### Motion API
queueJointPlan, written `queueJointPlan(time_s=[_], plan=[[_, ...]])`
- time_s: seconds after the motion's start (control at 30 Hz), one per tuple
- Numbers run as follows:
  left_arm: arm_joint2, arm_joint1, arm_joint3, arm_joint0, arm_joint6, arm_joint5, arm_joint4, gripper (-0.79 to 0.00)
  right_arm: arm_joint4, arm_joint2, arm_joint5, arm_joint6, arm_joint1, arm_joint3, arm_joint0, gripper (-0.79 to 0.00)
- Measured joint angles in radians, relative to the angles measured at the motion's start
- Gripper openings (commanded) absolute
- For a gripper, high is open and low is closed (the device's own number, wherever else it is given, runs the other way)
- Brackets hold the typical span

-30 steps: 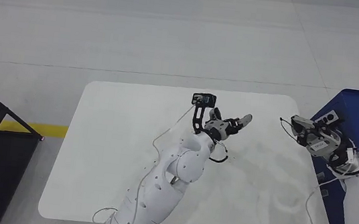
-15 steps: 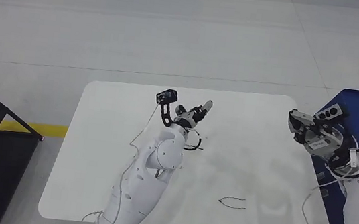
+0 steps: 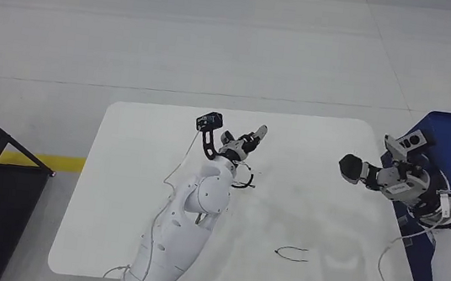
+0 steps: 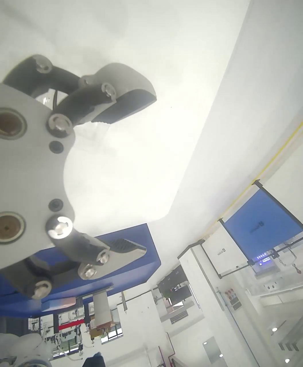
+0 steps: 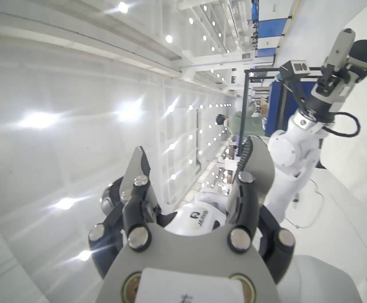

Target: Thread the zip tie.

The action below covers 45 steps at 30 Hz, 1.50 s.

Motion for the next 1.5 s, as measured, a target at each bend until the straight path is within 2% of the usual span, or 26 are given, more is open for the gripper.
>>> queueJointPlan(time_s=[0.13,0.23,0.3,0.37,0.43,0.53,0.63,0.7,0.77,0.87,0.93,0.97,1.03,1.07,1.1,1.2,1.27,1.4,1.5], plan=[[-0.013,0.015,-0.051,0.017,-0.066,-0.051,0.048,0.000,-0.153,-0.039,-0.098,0.047,0.005,0.029,0.023,0.000],[-0.049,0.034,-0.135,0.042,-0.155,-0.081,0.097,0.000,-0.278,-0.078,-0.208,0.063,0.006,0.048,0.039,0.000],[-0.076,0.047,-0.192,0.064,-0.241,-0.115,0.099,0.000,-0.416,-0.094,-0.317,0.061,0.010,0.048,0.042,0.000],[-0.089,0.053,-0.219,0.073,-0.297,-0.134,0.103,0.000,-0.541,-0.091,-0.412,0.010,0.010,0.050,0.042,0.000],[-0.089,0.053,-0.218,0.072,-0.294,-0.134,0.104,0.000,-0.568,-0.090,-0.422,0.001,0.010,0.050,0.042,0.000],[-0.088,0.053,-0.216,0.072,-0.289,-0.133,0.104,0.000,-0.512,-0.090,-0.386,0.008,0.010,0.050,0.041,0.000],[-0.088,0.053,-0.216,0.072,-0.289,-0.133,0.103,0.000,-0.559,-0.131,-0.449,0.070,0.014,-0.009,0.034,0.000],[-0.088,0.053,-0.216,0.072,-0.289,-0.133,0.103,0.000,-0.697,-0.137,-0.570,0.114,0.021,-0.068,0.013,0.000],[-0.088,0.053,-0.216,0.072,-0.289,-0.133,0.103,0.000,-0.893,-0.177,-0.655,0.072,0.020,-0.097,-0.029,0.000],[-0.088,0.053,-0.216,0.072,-0.289,-0.133,0.103,0.000,-1.128,-0.226,-0.721,0.011,0.022,-0.105,-0.053,0.000],[-0.088,0.053,-0.216,0.072,-0.289,-0.133,0.103,0.000,-1.218,-0.242,-0.752,-0.017,0.022,-0.109,-0.065,0.000],[-0.088,0.053,-0.216,0.072,-0.289,-0.133,0.103,0.000,-1.252,-0.250,-0.772,-0.027,0.023,-0.112,-0.072,-0.037],[-0.088,0.053,-0.216,0.072,-0.289,-0.133,0.103,0.000,-1.261,-0.257,-0.794,-0.040,0.024,-0.119,-0.079,-0.172],[-0.088,0.053,-0.216,0.072,-0.289,-0.133,0.103,0.000,-1.237,-0.255,-0.805,-0.053,0.024,-0.125,-0.084,-0.456],[-0.088,0.053,-0.216,0.072,-0.289,-0.133,0.103,0.000,-1.207,-0.250,-0.814,-0.064,0.025,-0.131,-0.087,-0.779],[-0.088,0.053,-0.216,0.072,-0.289,-0.133,0.103,0.000,-1.122,-0.193,-0.839,-0.132,0.029,-0.154,-0.099,-0.785],[-0.088,0.053,-0.216,0.072,-0.289,-0.133,0.103,0.000,-1.113,-0.133,-0.850,-0.227,0.029,-0.171,-0.124,-0.785],[-0.088,0.053,-0.216,0.072,-0.289,-0.133,0.103,0.000,-1.210,-0.025,-0.832,-0.449,0.021,-0.208,-0.203,-0.785],[-0.088,0.053,-0.216,0.072,-0.289,-0.133,0.103,0.000,-1.287,0.030,-0.745,-0.634,0.009,-0.219,-0.263,-0.785]])
